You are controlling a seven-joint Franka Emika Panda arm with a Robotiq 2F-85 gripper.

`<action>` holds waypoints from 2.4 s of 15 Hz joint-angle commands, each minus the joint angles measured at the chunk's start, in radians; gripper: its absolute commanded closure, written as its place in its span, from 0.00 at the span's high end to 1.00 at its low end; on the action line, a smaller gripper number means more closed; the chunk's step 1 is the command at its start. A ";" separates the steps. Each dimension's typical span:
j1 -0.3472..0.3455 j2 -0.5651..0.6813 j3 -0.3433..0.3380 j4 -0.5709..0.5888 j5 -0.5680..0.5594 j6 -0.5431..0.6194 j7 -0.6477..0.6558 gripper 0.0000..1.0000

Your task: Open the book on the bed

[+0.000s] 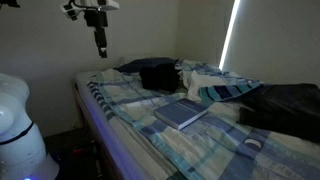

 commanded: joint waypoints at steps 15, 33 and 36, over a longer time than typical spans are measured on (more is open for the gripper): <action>-0.064 0.121 -0.036 0.038 0.018 0.219 0.086 1.00; -0.084 0.172 -0.030 0.037 -0.038 0.227 0.120 1.00; -0.095 0.219 -0.059 0.037 -0.053 0.261 0.094 1.00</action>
